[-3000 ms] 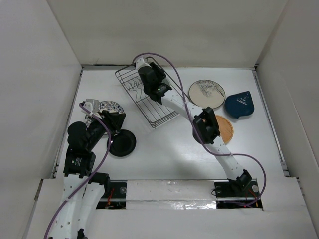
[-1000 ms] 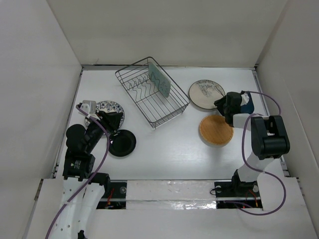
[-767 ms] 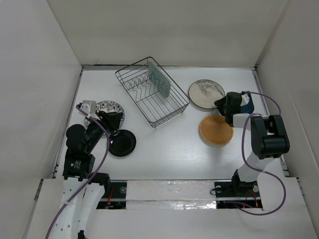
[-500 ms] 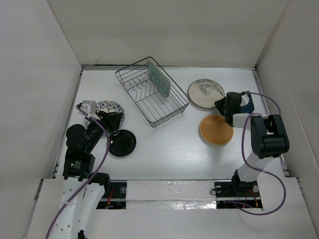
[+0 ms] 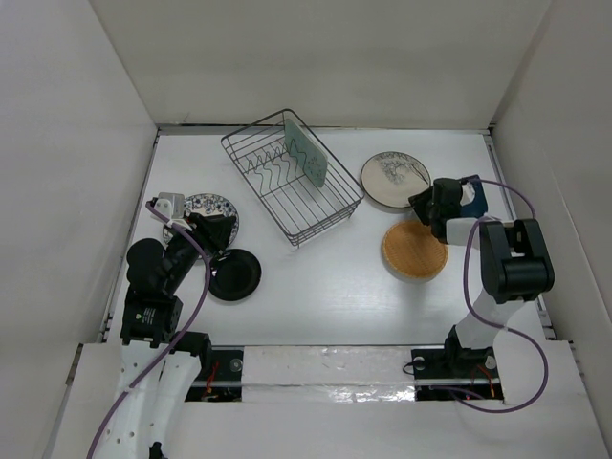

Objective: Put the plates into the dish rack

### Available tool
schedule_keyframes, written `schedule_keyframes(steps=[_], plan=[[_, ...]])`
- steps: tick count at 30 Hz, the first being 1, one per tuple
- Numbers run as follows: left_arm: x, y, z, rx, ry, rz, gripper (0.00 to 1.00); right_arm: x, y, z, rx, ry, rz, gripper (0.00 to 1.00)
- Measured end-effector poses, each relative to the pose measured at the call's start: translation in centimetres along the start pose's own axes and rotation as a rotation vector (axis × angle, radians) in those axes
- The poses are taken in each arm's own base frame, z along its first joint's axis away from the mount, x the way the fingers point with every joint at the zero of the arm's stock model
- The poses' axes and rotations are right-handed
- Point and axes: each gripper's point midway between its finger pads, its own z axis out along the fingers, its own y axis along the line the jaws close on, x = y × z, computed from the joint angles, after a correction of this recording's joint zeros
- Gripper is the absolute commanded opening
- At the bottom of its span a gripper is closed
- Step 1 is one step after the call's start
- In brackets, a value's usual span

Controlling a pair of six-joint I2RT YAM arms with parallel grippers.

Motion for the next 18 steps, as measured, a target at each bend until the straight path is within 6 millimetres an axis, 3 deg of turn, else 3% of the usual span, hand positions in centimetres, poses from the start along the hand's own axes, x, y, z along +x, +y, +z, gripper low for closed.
schedule_keyframes(steps=[14,18], plan=[[0.0,0.0,0.0,0.0,0.0,0.0,0.31,1.3,1.9,2.7,-0.053,0.108,0.08,0.45],[0.0,0.0,0.0,0.0,0.0,0.0,0.31,1.4,2.4,3.3,-0.053,0.109,0.116,0.39]])
